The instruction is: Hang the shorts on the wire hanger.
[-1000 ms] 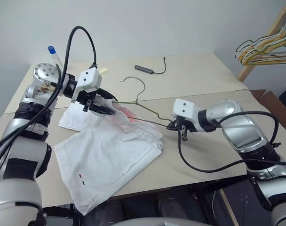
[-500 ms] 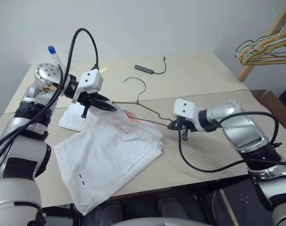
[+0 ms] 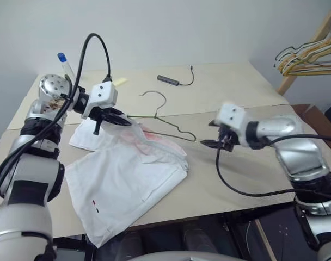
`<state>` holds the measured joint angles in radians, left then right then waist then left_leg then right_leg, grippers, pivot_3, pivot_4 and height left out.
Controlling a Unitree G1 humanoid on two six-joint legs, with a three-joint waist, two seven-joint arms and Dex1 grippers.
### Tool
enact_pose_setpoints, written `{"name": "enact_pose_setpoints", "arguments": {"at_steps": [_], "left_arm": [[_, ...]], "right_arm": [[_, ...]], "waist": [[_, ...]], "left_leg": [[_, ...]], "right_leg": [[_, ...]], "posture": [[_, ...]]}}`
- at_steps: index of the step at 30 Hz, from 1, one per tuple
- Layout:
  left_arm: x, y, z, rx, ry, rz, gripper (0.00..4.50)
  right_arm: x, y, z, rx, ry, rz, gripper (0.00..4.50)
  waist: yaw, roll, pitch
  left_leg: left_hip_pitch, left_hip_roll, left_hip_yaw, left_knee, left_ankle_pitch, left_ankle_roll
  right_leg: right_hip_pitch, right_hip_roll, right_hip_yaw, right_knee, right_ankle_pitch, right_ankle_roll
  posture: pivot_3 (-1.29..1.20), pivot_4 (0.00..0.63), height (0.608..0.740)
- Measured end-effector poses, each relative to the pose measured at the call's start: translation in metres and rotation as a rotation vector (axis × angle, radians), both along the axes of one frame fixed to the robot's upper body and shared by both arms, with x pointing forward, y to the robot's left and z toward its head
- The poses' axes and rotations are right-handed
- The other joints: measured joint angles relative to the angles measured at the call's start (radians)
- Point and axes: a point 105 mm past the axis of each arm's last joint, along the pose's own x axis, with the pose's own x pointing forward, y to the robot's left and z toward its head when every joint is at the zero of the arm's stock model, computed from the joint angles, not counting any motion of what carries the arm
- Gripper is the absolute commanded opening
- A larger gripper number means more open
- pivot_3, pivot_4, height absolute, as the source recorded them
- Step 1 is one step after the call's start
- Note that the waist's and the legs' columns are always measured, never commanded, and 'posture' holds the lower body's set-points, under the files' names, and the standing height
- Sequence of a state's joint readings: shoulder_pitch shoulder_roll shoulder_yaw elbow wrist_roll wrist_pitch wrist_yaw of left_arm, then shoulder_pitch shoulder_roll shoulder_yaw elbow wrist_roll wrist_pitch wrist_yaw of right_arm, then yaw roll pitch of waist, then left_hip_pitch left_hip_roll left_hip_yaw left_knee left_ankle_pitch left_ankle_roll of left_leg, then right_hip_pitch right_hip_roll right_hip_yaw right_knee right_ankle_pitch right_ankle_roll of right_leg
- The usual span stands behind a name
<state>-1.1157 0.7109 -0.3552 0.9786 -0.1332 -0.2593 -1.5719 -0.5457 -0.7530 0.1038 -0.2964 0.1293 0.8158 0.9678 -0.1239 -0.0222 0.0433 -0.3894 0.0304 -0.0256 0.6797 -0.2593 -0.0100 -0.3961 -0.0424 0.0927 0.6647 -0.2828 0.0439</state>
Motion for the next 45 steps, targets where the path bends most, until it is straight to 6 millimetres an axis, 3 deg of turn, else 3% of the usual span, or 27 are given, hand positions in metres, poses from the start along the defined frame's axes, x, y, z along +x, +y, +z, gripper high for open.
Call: {"name": "enact_pose_setpoints", "arguments": {"at_steps": [3,7,13,19,22,30,31,38,45], "left_arm": [[0.003,0.000,0.001,-0.009,-0.010,0.016,0.01],[0.005,0.002,0.004,-0.011,-0.026,0.025,0.01],[0.007,-0.001,0.009,-0.023,-0.040,0.023,0.01],[0.006,0.001,0.011,-0.025,-0.041,0.022,0.01],[0.006,0.002,0.012,-0.030,-0.045,0.024,0.01],[0.006,0.003,0.013,-0.032,-0.049,0.029,0.01],[0.006,0.004,0.013,-0.032,-0.049,0.029,0.01],[0.003,0.008,0.012,-0.049,-0.034,0.025,0.01],[-0.005,0.009,0.018,-0.048,-0.045,-0.010,0.01]], "right_arm": [[-0.013,-0.010,0.002,0.089,0.049,-0.049,3.91],[-0.030,-0.004,-0.033,0.174,0.212,-0.084,3.91],[-0.035,0.046,-0.081,0.369,0.415,-0.115,3.91],[-0.038,0.064,-0.106,0.344,0.474,-0.122,3.91],[-0.033,0.066,-0.114,0.361,0.506,-0.155,3.00],[-0.029,0.062,-0.110,0.369,0.496,-0.160,0.20],[-0.029,0.062,-0.110,0.370,0.495,-0.161,0.04],[-0.022,0.055,-0.114,0.374,0.498,-0.208,0.04],[0.011,0.014,-0.100,0.364,0.403,-0.358,0.04]], "waist": [[-0.001,0.000,0.000],[-0.007,0.000,0.000],[-0.028,-0.001,0.000],[-0.031,-0.001,0.000],[-0.030,-0.001,0.000],[-0.029,-0.001,0.000],[-0.029,-0.001,0.000],[-0.030,-0.001,0.000],[-0.025,-0.001,0.000]], "left_leg": [[0.000,0.000,0.000,0.000,0.000,0.000],[0.001,0.000,0.000,0.000,0.000,0.000],[0.002,0.000,-0.001,0.000,0.000,0.000],[0.001,0.000,-0.001,0.000,0.000,0.000],[0.001,0.000,-0.002,0.000,0.000,0.000],[0.001,0.000,-0.002,0.000,0.000,0.000],[0.001,0.000,-0.003,0.000,0.000,0.000],[0.001,0.000,-0.002,0.000,0.000,0.000],[0.001,0.000,-0.003,0.000,0.000,0.000]], "right_leg": [[0.000,0.000,0.000,0.000,0.000,0.000],[0.001,0.000,0.001,0.000,0.000,0.000],[0.002,0.001,0.000,0.001,0.000,0.000],[0.001,0.000,0.000,0.000,0.000,0.000],[0.002,0.000,0.000,0.001,0.000,0.000],[0.002,0.000,0.000,0.001,0.000,0.000],[0.002,0.000,0.000,0.001,0.000,0.000],[0.002,0.000,0.000,0.001,0.000,0.000],[0.002,0.000,-0.001,0.001,0.000,0.000]], "posture": [[-0.13,0.000,0.740],[-0.13,0.000,0.740],[-0.13,0.000,0.740],[-0.11,0.000,0.740],[-0.10,0.000,0.740],[-0.09,0.000,0.740],[-0.09,0.000,0.740],[-0.09,0.000,0.740],[-0.09,0.000,0.740]]}}
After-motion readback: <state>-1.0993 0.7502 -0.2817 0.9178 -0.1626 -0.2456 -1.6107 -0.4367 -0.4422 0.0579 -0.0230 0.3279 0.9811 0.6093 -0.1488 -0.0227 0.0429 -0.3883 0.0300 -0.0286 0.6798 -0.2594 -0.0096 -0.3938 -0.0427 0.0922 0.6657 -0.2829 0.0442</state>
